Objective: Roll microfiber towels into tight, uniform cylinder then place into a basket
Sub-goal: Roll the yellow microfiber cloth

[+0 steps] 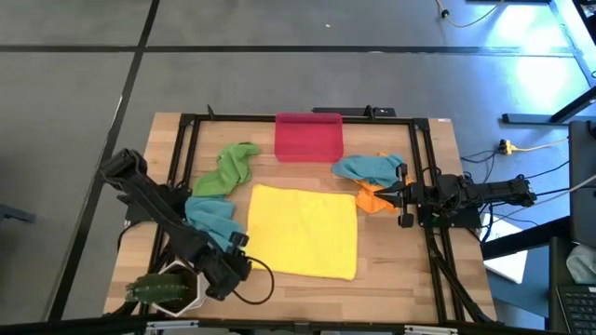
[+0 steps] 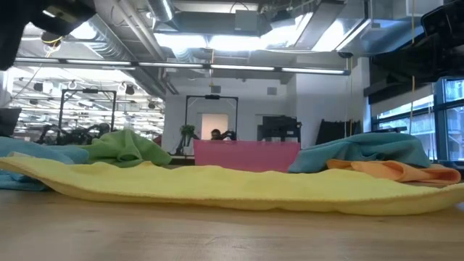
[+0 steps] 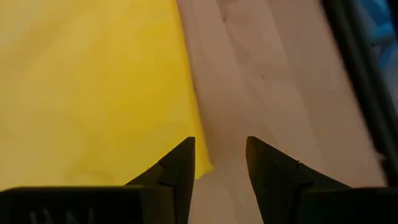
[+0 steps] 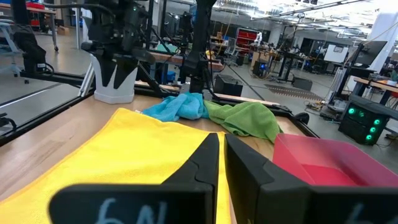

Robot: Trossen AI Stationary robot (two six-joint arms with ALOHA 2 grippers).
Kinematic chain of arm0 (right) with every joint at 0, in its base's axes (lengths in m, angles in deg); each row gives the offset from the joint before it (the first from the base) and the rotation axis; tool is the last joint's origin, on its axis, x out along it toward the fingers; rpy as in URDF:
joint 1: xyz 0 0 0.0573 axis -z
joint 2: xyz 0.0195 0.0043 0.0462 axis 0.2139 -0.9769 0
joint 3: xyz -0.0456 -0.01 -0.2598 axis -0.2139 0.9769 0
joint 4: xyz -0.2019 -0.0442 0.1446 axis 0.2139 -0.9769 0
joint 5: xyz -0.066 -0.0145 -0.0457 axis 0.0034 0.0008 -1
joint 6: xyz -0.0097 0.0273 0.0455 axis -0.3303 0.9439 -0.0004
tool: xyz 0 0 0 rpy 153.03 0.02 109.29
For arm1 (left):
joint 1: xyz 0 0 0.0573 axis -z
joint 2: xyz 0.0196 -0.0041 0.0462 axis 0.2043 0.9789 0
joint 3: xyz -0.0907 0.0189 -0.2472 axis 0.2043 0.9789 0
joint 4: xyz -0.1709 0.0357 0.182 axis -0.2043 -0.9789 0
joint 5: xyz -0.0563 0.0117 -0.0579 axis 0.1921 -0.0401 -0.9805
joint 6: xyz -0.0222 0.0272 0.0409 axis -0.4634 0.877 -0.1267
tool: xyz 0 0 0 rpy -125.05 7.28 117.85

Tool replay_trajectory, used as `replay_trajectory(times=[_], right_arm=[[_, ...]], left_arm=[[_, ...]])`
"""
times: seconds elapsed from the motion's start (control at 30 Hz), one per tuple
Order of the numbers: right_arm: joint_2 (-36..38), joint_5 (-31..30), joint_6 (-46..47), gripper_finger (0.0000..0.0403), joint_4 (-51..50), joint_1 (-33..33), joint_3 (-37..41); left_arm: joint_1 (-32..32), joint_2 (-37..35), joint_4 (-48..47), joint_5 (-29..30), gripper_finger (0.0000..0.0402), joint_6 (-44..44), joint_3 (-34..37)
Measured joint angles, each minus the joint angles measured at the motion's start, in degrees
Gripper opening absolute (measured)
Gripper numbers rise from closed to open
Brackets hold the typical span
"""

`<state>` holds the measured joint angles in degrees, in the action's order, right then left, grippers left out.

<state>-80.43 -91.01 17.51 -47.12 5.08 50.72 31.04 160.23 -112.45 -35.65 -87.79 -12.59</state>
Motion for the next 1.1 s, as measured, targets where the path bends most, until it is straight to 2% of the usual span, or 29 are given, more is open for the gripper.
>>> replay_trajectory(times=[0.13, 0.47, 0.67, 1.1], right_arm=[[0.0, 0.0, 0.0, 0.0029, 0.02, 0.02, 0.0], [0.01, 0.0, 0.0, 0.0029, 0.02, 0.01, 0.0], [0.0, 0.0, 0.0, 0.0029, 0.02, 0.0, 0.0], [0.01, 0.01, 0.0, 0.0029, 0.0, 0.0, 0.01]], left_arm=[[-0.62, 2.38, -0.1, 1.61, 0.0138, -1.1, 0.0], [-2.49, 5.7, -0.34, -1.53, 0.018, -4.79, 0.0], [-1.37, 5.77, -0.4, 1.51, 0.0198, -7.56, 0.0], [-0.39, 9.84, 0.19, 4.19, 0.0201, -8.83, 0.04]])
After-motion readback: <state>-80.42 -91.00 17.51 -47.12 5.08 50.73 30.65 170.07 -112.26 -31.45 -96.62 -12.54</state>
